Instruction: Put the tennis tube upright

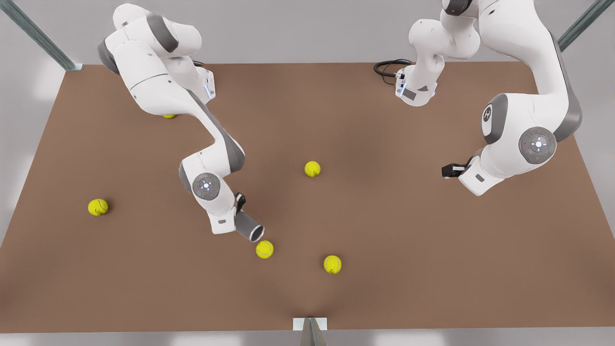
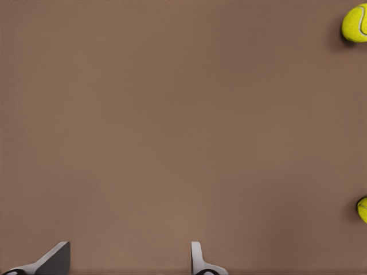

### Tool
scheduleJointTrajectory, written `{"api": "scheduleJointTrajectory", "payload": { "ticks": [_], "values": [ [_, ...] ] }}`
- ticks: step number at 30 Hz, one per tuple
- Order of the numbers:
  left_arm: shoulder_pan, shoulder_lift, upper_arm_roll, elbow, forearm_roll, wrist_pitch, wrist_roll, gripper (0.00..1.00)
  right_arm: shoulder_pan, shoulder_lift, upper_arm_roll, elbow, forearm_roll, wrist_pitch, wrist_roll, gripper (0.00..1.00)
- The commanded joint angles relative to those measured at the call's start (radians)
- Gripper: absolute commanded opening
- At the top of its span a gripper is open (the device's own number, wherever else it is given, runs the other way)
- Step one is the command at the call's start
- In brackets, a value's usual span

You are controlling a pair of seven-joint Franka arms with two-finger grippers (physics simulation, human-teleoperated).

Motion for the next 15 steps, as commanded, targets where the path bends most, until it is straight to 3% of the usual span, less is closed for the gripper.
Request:
{"api": "scheduleJointTrajectory", "payload": {
  "ticks": [1,6,15],
  "values": [
    [0.002,0.0,0.0,0.0,0.0,0.0,0.0,1.0,0.008,0.008,-0.001,0.011,-0.001,-0.002,-0.018,0.72],
    [0.0,0.0,0.0,0.0,0.0,0.0,0.0,1.0,0.15,0.114,-0.046,0.188,-0.033,-0.008,-0.047,0.72],
    [0.002,0.0,0.0,0.0,0.0,0.002,0.0,1.0,0.308,0.321,-0.044,0.458,-0.027,-0.002,-0.188,0.71]
  ]
}}
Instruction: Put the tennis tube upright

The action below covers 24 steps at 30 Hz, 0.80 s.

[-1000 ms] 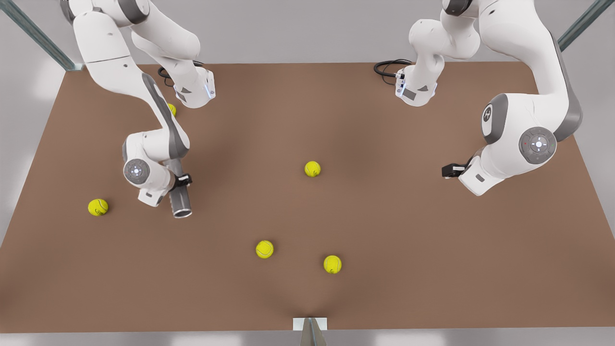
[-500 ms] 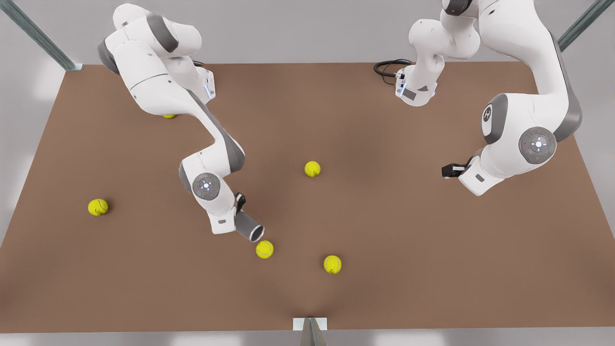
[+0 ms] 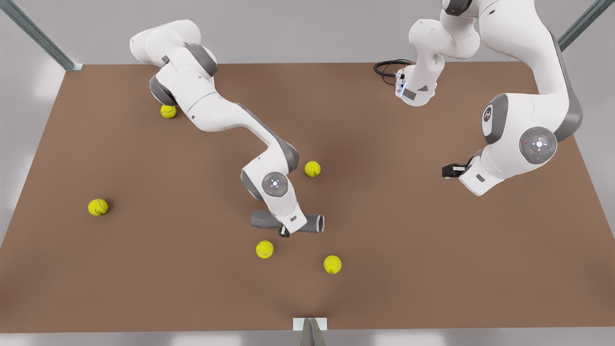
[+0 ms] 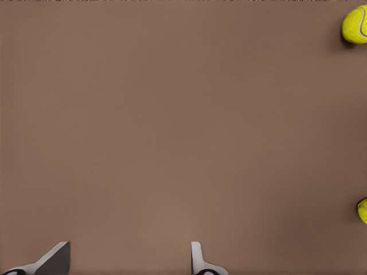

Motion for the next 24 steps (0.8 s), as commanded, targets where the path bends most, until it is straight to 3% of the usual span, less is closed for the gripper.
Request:
{"api": "scheduleJointTrajectory", "payload": {
  "ticks": [1,5,7,8,18,21,23,24],
  "values": [
    [0.0,0.0,0.0,0.0,0.0,-0.001,0.0,1.0,0.002,0.002,0.0,0.004,-0.001,0.003,-0.011,0.71],
    [0.0,0.0,0.0,0.0,0.0,-0.001,0.0,1.0,0.029,0.021,-0.032,0.009,-0.001,0.037,-0.094,0.73],
    [0.0,0.0,0.0,0.0,0.0,-0.001,0.0,1.0,0.031,0.025,-0.032,0.009,-0.001,0.037,-0.085,0.95],
    [0.0,0.001,0.0,0.0,0.0,-0.001,0.0,1.0,0.032,0.025,-0.032,0.009,-0.001,0.037,-0.087,1.0],
    [-0.001,0.006,0.0,0.0,-0.023,0.002,-0.005,1.0,0.037,0.022,-0.031,0.007,0.002,0.02,-0.091,1.0],
    [0.028,0.055,0.0,0.008,-0.221,0.102,-0.008,1.0,0.008,-0.07,-0.025,0.021,0.117,-0.187,-0.091,1.0],
    [0.028,0.077,-0.006,0.008,-0.244,0.16,-0.006,1.0,-0.162,-0.244,0.067,-0.028,0.151,-0.348,-0.084,1.0],
    [0.029,0.078,-0.02,0.008,-0.265,0.177,-0.006,1.0,-0.25,-0.439,0.075,-0.279,0.159,-0.301,-0.052,1.0]
  ]
}}
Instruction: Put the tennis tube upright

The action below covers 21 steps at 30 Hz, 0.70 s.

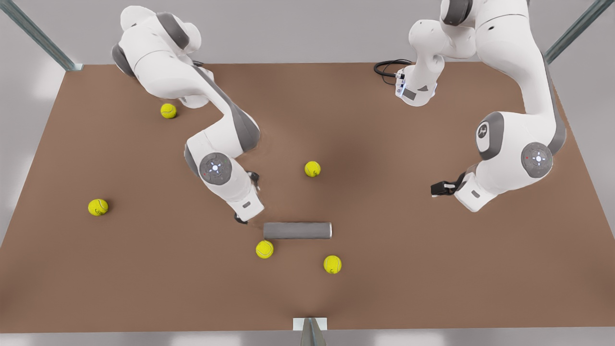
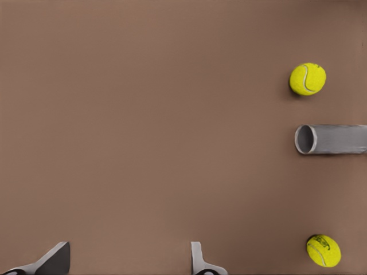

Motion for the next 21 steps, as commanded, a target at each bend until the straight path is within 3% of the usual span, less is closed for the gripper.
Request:
{"api": "scheduleJointTrajectory", "payload": {
  "ticks": [1,2,3,5,6,9,13,17,18,20,21],
  "values": [
    [0.001,0.004,-0.004,0.0,-0.074,0.005,-0.002,1.0,-0.033,-0.102,0.0,-0.161,0.001,0.076,0.067,1.0],
    [0.001,0.028,-0.016,0.0,-0.159,0.013,-0.009,1.0,-0.084,-0.216,0.0,-0.37,0.002,0.205,0.192,1.0],
    [0.038,0.079,-0.018,0.0,-0.327,0.013,-0.014,1.0,-0.128,-0.245,-0.001,-0.428,-0.005,0.224,0.374,1.0],
    [0.07,0.204,-0.018,0.0,-0.678,0.019,0.009,1.0,-0.272,-0.244,-0.001,-0.371,-0.004,0.163,0.402,1.0],
    [0.078,0.263,-0.018,-0.002,-0.815,0.014,0.116,1.0,-0.324,-0.242,-0.006,-0.241,-0.001,0.012,0.408,1.0],
    [0.09,0.39,-0.057,-0.002,-0.976,-0.012,0.333,1.0,-0.343,-0.235,-0.008,-0.044,0.005,-0.318,0.856,1.0],
    [0.084,0.548,-0.145,0.044,-1.11,0.023,0.454,1.0,-0.404,-0.215,-0.009,0.063,0.015,-0.325,0.828,1.0],
    [0.033,0.583,-0.165,0.049,-1.243,0.099,0.554,1.0,-0.389,-0.225,-0.012,0.005,0.018,-0.325,0.841,1.0],
    [0.024,0.587,-0.182,0.058,-1.245,0.151,0.552,1.0,-0.335,-0.236,-0.034,-0.059,0.021,-0.328,0.838,1.0],
    [0.021,0.597,-0.223,0.064,-1.257,0.229,0.567,1.0,-0.208,-0.313,-0.291,-0.122,0.187,-0.321,0.812,1.0],
    [0.007,0.613,-0.222,0.066,-1.312,0.232,0.595,1.0,-0.2,-0.308,-0.288,-0.119,0.16,-0.327,0.81,1.0]
  ]
}}
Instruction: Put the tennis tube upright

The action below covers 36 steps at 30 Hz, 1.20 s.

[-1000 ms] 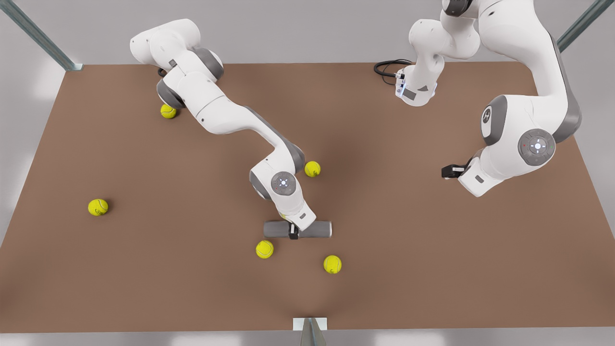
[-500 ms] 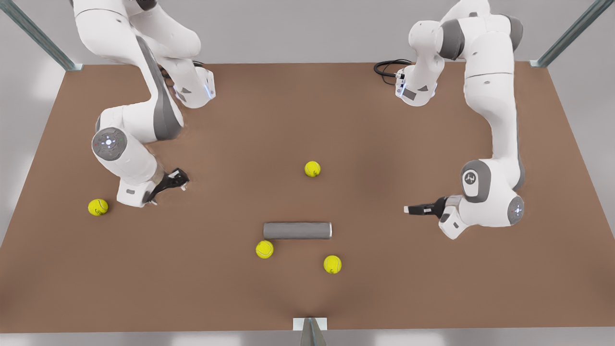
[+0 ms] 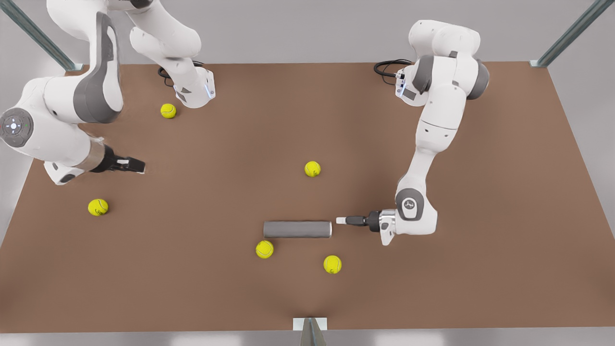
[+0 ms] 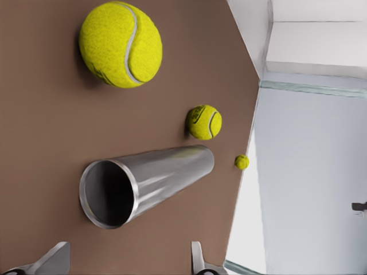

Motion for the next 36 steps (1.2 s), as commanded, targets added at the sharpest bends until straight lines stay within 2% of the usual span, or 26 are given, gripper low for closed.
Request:
{"api": "scheduleJointTrajectory", "payload": {
  "ticks": [1,3,11,24,36],
  "values": [
    [-0.001,0.007,0.0,0.009,-0.082,0.004,0.001,1.0,0.076,0.0,0.003,0.003,-0.001,0.004,0.001,1.0],
    [-0.009,0.019,0.0,0.036,-0.082,0.005,0.001,1.0,0.103,0.0,0.003,-0.003,-0.151,0.073,0.0,1.0],
    [-0.007,0.09,-0.005,0.139,-0.091,0.01,0.001,1.0,0.103,0.043,0.004,0.031,-0.13,0.073,-0.003,1.0],
    [-0.012,0.127,-0.047,0.151,-0.123,0.014,0.047,1.0,0.045,0.043,-0.004,0.063,-0.122,0.022,-0.006,1.0],
    [-0.036,0.137,-0.049,0.151,-0.125,0.013,0.079,1.0,0.085,0.051,0.007,0.063,-0.122,0.015,-0.006,1.0]
  ]
}}
